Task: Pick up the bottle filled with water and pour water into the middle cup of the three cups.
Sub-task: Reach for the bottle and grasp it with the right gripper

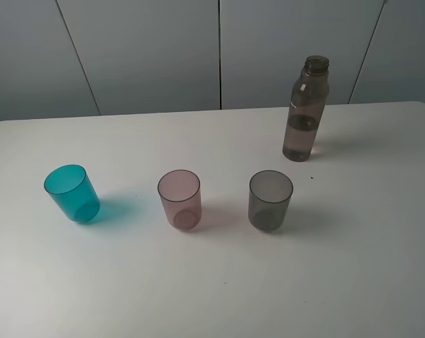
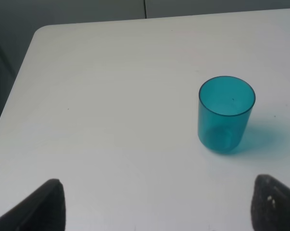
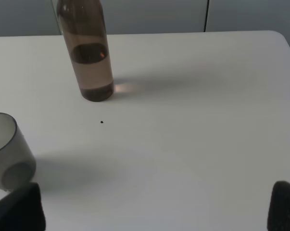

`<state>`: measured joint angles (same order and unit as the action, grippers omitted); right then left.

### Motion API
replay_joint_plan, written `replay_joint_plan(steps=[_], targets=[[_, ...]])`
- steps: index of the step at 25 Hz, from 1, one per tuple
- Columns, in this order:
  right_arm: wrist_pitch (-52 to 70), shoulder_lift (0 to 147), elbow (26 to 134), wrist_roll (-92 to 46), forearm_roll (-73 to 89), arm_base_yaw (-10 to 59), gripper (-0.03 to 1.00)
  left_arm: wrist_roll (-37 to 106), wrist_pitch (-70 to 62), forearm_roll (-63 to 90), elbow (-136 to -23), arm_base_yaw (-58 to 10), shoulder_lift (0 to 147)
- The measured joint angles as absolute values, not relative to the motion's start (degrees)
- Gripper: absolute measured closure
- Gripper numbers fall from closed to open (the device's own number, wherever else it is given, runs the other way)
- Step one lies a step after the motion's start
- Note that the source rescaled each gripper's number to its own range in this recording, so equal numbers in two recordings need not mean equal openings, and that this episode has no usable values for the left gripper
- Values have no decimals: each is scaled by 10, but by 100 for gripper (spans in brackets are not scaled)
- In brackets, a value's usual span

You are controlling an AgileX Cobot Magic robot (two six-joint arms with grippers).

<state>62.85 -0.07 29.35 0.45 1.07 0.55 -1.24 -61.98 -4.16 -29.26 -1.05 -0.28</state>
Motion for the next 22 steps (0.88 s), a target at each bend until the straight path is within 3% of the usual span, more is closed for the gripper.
replay_joint_plan(steps=[11,22], targets=[[623,89,356,45,52,6,-3,-12,-620,-42,-293,-11,-3],[464,297,416,-25,103,6,-3,-10,-620,-42,-293,-11,-3]])
